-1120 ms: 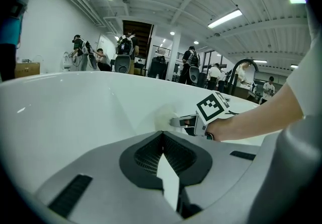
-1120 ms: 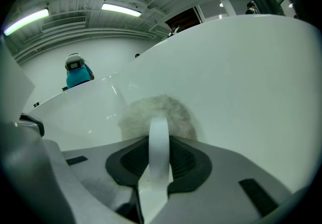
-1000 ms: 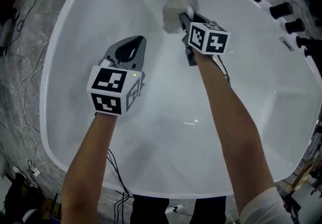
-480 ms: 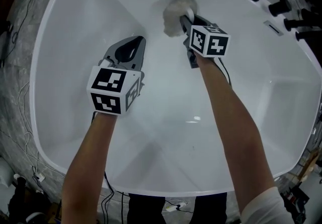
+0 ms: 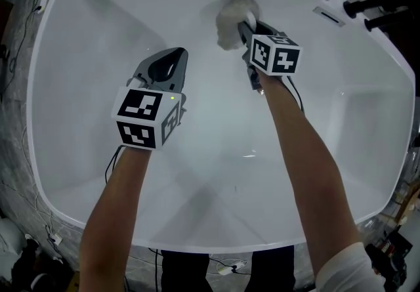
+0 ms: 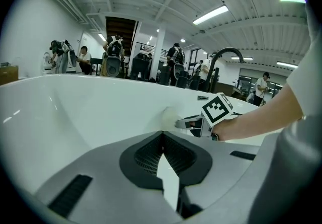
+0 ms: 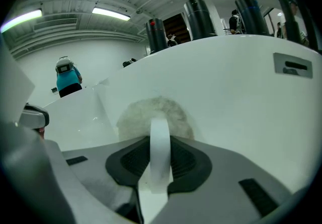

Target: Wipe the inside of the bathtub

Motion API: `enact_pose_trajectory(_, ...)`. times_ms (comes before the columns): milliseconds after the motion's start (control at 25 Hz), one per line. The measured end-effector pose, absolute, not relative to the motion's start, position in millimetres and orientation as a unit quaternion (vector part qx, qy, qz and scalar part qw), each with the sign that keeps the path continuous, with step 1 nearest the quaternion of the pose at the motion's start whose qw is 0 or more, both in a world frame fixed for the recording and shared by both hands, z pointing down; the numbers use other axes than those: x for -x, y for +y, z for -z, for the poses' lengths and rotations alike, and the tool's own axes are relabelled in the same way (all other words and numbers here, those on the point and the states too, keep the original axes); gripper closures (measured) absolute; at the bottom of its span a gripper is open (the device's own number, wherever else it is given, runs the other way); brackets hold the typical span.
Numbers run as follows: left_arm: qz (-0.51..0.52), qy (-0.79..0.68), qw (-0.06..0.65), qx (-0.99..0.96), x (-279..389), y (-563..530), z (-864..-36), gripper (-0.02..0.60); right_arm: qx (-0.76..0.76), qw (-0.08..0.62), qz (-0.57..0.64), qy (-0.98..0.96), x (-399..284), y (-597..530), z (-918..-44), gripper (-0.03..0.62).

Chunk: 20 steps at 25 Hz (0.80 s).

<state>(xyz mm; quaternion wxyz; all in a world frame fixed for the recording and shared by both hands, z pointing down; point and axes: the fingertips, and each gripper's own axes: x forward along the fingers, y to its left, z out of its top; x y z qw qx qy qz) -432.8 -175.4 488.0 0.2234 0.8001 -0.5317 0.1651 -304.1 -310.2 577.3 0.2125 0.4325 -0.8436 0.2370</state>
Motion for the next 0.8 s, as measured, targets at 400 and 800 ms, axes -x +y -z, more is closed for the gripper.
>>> enact_pose_trajectory(400,-0.160,-0.522,0.226,-0.807,378,-185,-483,0.570,-0.452,0.208,-0.238,-0.834,235,-311,-576,0.494)
enact_pose_trajectory(800,-0.172,-0.505,0.224,-0.816,303,-185,-496,0.570,-0.476,0.206,-0.244,-0.819,147,-310,-593,0.494)
